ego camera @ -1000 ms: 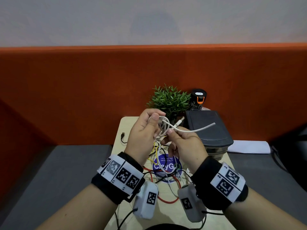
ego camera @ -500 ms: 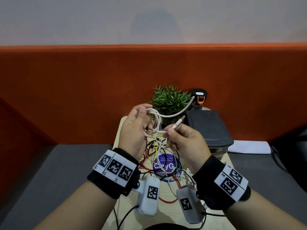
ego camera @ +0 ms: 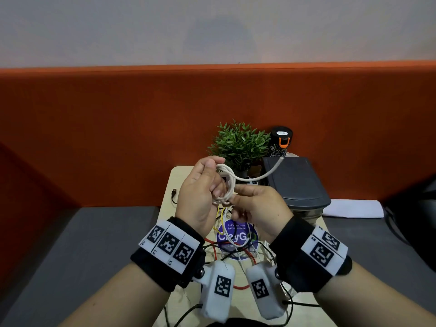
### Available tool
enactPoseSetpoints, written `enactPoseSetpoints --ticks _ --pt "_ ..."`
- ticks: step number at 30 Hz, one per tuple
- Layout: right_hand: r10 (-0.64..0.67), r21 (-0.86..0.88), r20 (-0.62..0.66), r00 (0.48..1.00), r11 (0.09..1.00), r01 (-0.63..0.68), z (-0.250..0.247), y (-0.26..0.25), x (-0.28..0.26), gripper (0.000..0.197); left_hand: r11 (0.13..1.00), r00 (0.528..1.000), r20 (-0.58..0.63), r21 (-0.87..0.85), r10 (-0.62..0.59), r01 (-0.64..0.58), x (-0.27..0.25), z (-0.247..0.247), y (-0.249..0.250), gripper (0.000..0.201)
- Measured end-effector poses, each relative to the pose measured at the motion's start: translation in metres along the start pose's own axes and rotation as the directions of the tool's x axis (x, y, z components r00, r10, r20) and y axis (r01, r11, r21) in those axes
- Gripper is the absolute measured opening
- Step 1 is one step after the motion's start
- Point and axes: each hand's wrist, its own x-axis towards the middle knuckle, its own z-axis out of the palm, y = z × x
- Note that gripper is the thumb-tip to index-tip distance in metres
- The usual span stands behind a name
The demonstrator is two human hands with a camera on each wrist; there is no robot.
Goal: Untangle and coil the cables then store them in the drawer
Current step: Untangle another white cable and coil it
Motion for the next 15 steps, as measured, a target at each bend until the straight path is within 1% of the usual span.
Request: enactPoseSetpoints --ticks 2,4,5,6,8,9,12,15 --pt "-0.088 -0.100 -0.014 0.996 0.991 0.086 -0.0008 -0.0001 -0.0003 0.018 0.999 1.000 0.006 0.038 0.000 0.000 -0.0005 0.0005 -0.0008 0.025" --pt "-0.166 -0.240 -0.008 0.986 0.957 0.160 -0.0022 -0.0018 -0.0017 0.014 0.996 1.000 0.011 0.085 0.007 -0.008 -0.0016 0.0005 -0.0016 0.026" --pt "-0.193 -0.285 -0.001 0.981 0.941 0.185 -0.0028 -0.0029 -0.0022 0.013 0.993 1.000 0.013 0.119 0.015 -0.016 -0.0023 0.0007 -0.0019 0.026" --pt "-0.207 -0.305 0.001 0.978 0.932 0.197 -0.0033 -0.0037 -0.0022 0.017 0.986 1.000 0.015 0.164 0.026 -0.028 -0.0031 0.0009 -0.0023 0.026" --pt "-0.205 -0.292 -0.012 0.979 0.937 0.193 -0.0051 -0.0043 -0.0018 0.026 0.959 0.998 0.016 0.274 0.064 -0.066 -0.0046 0.0020 -0.0028 0.026" --pt "-0.203 -0.277 -0.016 0.979 0.942 0.191 -0.0056 -0.0046 -0.0018 0.027 0.942 0.996 0.016 0.323 0.088 -0.089 -0.0050 0.0030 -0.0028 0.026" --pt "-0.199 -0.202 0.009 0.980 0.959 0.196 -0.0056 -0.0033 -0.0039 0.017 0.897 0.990 -0.005 0.424 0.137 -0.122 -0.0039 0.0027 -0.0041 0.026" --pt "-0.194 -0.108 0.044 0.980 0.974 0.198 -0.0064 0.0003 -0.0051 0.027 0.846 0.988 -0.014 0.519 0.153 -0.124 -0.0010 0.0012 -0.0040 0.025"
